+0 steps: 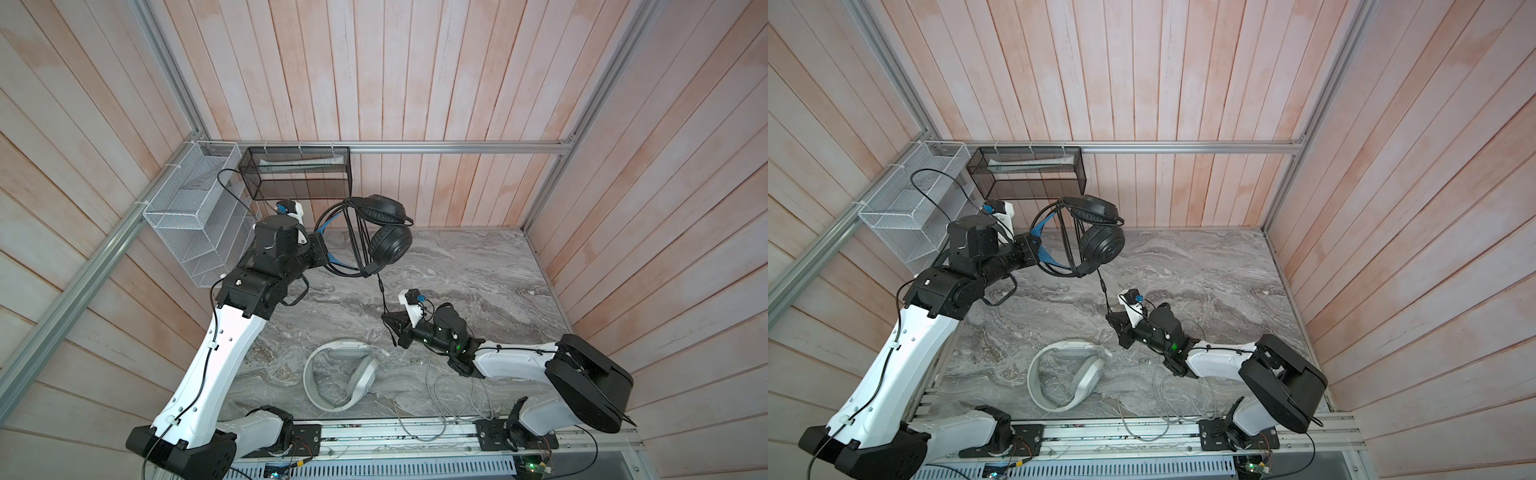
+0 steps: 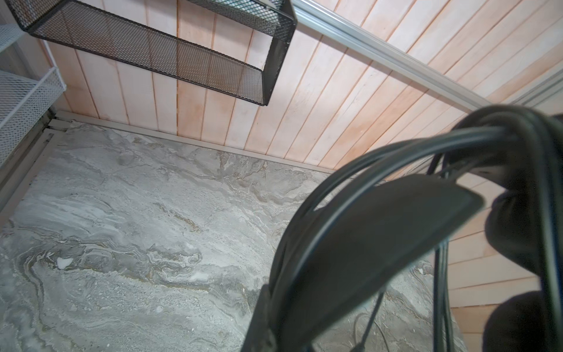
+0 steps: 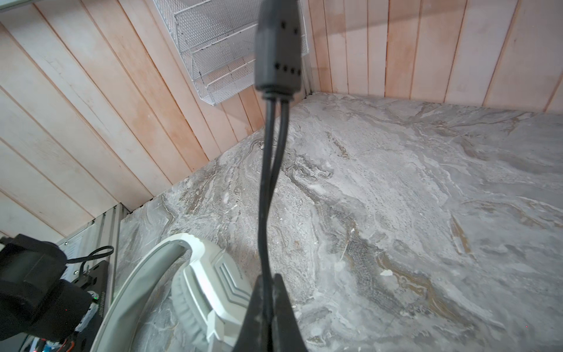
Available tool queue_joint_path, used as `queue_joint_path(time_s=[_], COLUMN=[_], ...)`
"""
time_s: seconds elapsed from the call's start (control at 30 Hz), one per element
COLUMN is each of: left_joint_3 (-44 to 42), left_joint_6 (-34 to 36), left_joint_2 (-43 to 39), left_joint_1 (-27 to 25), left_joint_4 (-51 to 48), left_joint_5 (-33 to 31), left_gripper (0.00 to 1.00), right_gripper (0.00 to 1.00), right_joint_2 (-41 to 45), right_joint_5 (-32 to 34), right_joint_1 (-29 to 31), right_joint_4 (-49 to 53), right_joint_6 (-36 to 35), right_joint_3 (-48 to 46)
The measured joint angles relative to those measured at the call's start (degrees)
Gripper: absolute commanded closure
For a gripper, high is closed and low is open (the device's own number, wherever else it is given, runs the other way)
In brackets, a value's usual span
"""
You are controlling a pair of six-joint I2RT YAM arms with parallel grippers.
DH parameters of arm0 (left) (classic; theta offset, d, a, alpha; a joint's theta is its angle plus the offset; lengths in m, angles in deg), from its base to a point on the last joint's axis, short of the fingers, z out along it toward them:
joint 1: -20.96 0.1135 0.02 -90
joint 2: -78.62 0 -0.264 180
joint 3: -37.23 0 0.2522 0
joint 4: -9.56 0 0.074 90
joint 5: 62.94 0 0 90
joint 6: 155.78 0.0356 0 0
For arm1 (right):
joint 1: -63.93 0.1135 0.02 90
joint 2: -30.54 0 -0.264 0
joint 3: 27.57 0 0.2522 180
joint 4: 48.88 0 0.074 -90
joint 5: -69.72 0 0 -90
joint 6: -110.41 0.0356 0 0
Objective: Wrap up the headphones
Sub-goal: 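Lower the cable with the right gripper while the left gripper lowers the headset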
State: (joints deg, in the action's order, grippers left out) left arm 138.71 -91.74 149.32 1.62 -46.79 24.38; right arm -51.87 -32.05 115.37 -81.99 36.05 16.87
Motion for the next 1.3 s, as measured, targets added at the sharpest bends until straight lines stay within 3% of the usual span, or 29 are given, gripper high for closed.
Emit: queue_joint_path(time_s=[0.27, 0.5, 0.8, 1.3], left_joint_3=[-2.95, -6.32, -9.18, -18.88], left_joint_6=[0.02, 0.42, 0.94, 1.46], left_joint_2=[2.73, 5.84, 7.45, 6.91], left_joint_1=[1.07, 1.33, -0.28, -6.99], left_joint_4=[3.17, 5.25, 5.81, 8.07], left_joint_5=[-2.23, -5.33, -6.19, -8.94], left_gripper=[1.00, 1.00, 1.00, 1.00], right_gripper=[1.00, 1.00, 1.00, 1.00], right_joint_2=[9.66, 14.53, 14.88, 11.78], right_joint_5=[5.09, 6.80, 9.03, 13.94], right_joint_1=[5.27, 7.72, 11.54, 12.28], right_joint_4=[13.55, 28.39, 43.17, 57.46], right_joint_6=[-6.36, -12.02, -18.34, -25.57], right_joint_3=[1.55, 8.92, 20.06, 30.47])
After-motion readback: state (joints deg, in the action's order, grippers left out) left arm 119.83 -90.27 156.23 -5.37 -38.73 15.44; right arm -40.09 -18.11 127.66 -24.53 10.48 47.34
